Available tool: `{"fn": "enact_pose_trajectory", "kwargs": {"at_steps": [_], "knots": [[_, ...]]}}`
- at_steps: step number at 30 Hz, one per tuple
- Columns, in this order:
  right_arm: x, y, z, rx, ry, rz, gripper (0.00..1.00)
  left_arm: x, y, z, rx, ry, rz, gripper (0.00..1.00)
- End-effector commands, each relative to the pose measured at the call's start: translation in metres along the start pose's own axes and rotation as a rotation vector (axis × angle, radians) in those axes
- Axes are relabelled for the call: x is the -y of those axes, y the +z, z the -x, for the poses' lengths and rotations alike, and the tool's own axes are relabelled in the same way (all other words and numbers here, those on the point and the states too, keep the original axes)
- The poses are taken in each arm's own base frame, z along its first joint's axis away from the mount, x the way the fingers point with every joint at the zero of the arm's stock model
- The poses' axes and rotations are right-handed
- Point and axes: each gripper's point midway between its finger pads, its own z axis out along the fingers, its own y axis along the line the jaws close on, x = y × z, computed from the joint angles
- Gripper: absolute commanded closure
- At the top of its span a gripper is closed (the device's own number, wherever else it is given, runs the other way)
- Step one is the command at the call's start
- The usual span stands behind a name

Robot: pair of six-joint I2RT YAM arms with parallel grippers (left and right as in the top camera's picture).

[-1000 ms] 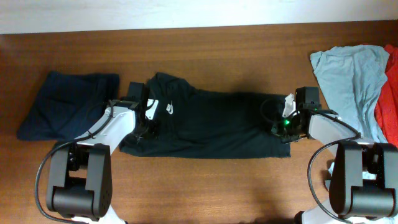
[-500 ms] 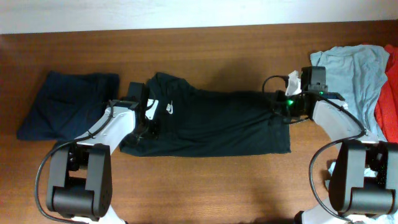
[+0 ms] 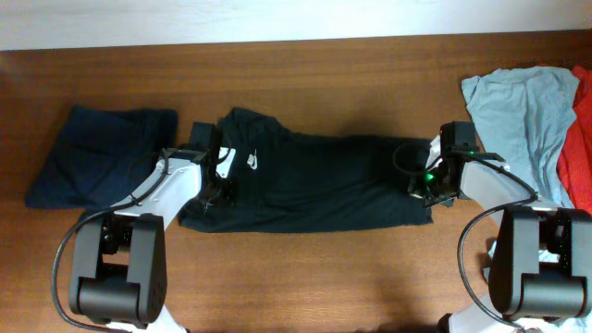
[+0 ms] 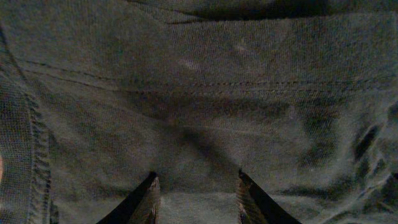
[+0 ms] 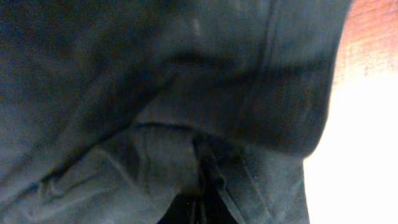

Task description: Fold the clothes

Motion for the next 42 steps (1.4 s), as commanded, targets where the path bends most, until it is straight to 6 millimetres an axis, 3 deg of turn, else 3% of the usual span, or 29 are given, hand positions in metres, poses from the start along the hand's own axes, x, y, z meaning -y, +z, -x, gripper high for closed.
{"fn": "enact_pose_trajectory", "kwargs": {"at_steps": [1, 5, 8, 12, 14, 17, 20, 26, 31, 38, 42], "knots": [[-0.008, 0.005, 0.007, 0.040, 0.009, 0.046, 0.96, -0.001, 0.002, -0.007, -0.017, -0.008, 0.006, 0.60], [-0.037, 0.000, 0.015, 0.052, -0.009, 0.203, 0.96, -0.001, 0.002, -0.007, -0.018, -0.008, 0.006, 0.60], [-0.040, -0.002, 0.015, 0.048, -0.011, 0.216, 0.96, -0.001, 0.002, -0.007, -0.018, -0.008, 0.006, 0.60], [-0.046, -0.006, 0.039, 0.148, -0.044, 0.238, 0.96, -0.001, 0.002, -0.007, -0.018, -0.008, 0.006, 0.60], [-0.058, -0.015, 0.054, 0.201, -0.069, 0.299, 0.96, -0.001, 0.002, -0.007, -0.018, -0.008, 0.007, 0.60], [-0.076, -0.029, 0.054, 0.170, -0.078, 0.416, 0.94, -0.001, 0.002, -0.008, -0.022, -0.008, 0.006, 0.60], [-0.092, -0.042, 0.028, 0.013, -0.074, 0.483, 0.92, -0.001, 0.002, -0.008, -0.021, -0.008, 0.007, 0.60], [-0.128, -0.037, -0.053, -0.225, -0.367, 0.448, 0.92, -0.001, 0.002, -0.008, -0.021, -0.008, 0.006, 0.60], [-0.148, -0.014, -0.078, -0.207, -0.619, 0.275, 0.92, -0.001, 0.002, -0.008, -0.022, -0.008, 0.006, 0.60], [-0.213, 0.000, -0.107, -0.121, -0.880, 0.327, 0.92, -0.011, 0.002, -0.010, -0.030, -0.078, 0.041, 0.61], [-0.222, 0.017, -0.123, -0.148, -0.923, 0.330, 0.91, -0.008, 0.002, -0.008, -0.021, -0.105, 0.000, 0.61]]}}
